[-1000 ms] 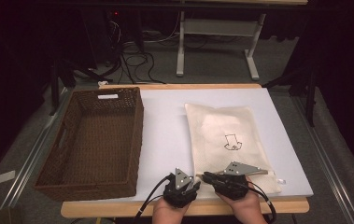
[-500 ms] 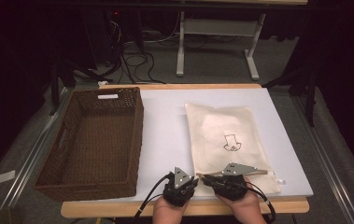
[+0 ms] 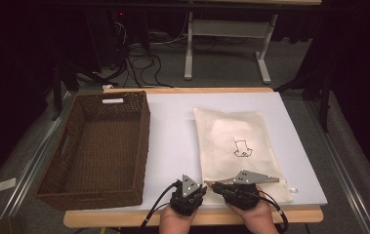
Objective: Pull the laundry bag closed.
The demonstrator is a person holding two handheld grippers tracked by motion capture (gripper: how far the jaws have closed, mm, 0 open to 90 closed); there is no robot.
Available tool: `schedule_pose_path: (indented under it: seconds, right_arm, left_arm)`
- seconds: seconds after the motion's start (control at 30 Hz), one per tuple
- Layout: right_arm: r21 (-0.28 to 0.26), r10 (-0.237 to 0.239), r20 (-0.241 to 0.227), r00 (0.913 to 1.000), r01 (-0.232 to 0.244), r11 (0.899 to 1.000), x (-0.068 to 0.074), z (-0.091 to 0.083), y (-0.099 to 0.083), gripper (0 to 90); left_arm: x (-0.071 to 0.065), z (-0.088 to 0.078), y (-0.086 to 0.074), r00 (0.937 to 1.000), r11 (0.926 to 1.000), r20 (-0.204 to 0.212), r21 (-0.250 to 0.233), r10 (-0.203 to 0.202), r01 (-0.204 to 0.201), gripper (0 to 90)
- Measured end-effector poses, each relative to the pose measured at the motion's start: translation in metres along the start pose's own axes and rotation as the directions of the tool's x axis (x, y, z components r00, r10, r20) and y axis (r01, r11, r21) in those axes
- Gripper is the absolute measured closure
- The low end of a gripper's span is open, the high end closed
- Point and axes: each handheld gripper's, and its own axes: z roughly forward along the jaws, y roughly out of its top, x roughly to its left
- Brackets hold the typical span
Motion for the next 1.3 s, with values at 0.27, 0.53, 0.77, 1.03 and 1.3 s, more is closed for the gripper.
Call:
schedule_pose_path:
  seconds: [0.27, 0.53, 0.77, 1.03, 1.3]
  right_arm:
    - [-0.014, 0.005, -0.009, 0.9999, -0.005, 1.0, 0.0016, 0.0015, 0.0024, 77.9]
    - [-0.023, 0.04, -0.002, 0.9992, -0.04, 0.999, 0.0002, 0.0039, 0.0038, 75.2]
    - [-0.026, 0.043, -0.009, 0.999, -0.044, 0.999, -0.001, 0.0053, 0.0048, 79.6]
    - [-0.029, 0.062, -0.012, 0.998, -0.062, 0.998, -0.0022, 0.0058, 0.006, 81.2]
    - [-0.029, 0.052, -0.017, 0.9985, -0.053, 0.998, 0.0005, 0.0063, 0.0069, 87.7]
  left_arm:
    - [-0.0012, 0.0005, -0.0004, 1.0, 1.0, -0.008, -0.001, 0.005, -0.005, 82.8]
    - [-0.0019, 0.0008, -0.0008, 0.9999, 0.9999, -0.01, -0.001, 0.012, -0.012, 82.5]
    - [-0.0026, 0.0009, -0.0012, 0.9997, 0.9998, -0.015, 0.001, 0.022, -0.022, 82.4]
    - [-0.0033, 0.001, -0.0013, 0.9994, 0.9996, -0.021, 0.004, 0.029, -0.029, 82.3]
    - [-0.0032, 0.0015, -0.0015, 0.9994, 0.9996, -0.019, 0.008, 0.027, -0.027, 80.8]
